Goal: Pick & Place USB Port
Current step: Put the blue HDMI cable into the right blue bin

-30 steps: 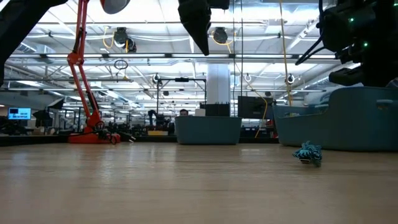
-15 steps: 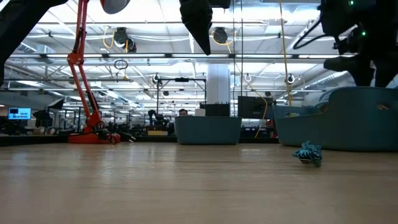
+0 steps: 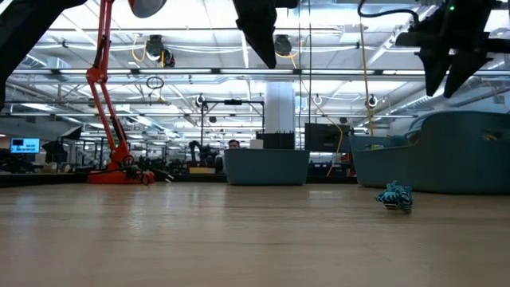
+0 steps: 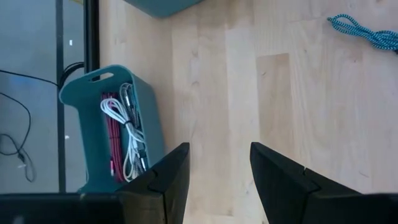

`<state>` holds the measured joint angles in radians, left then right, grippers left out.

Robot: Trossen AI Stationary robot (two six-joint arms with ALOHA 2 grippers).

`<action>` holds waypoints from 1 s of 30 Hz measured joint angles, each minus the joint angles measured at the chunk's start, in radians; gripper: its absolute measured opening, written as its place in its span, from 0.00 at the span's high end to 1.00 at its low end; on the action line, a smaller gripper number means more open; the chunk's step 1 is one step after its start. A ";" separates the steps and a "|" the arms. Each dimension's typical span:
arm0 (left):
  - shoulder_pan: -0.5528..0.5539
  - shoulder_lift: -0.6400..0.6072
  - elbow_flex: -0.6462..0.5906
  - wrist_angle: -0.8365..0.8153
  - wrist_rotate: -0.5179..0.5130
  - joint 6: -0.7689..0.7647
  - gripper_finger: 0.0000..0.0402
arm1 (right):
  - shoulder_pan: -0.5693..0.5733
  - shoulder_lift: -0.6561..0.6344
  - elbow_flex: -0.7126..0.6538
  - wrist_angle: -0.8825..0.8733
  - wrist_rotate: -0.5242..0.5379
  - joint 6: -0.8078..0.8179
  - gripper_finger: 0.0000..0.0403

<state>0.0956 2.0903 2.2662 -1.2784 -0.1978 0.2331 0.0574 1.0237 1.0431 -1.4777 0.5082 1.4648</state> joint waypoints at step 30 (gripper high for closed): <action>-0.006 0.000 0.000 -0.005 -0.005 -0.003 0.57 | -0.065 0.001 -0.252 0.359 -0.207 -0.144 1.00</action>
<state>0.0900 2.0903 2.2658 -1.2839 -0.2031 0.2305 -0.0074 1.0246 0.7916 -1.1184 0.3014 1.3209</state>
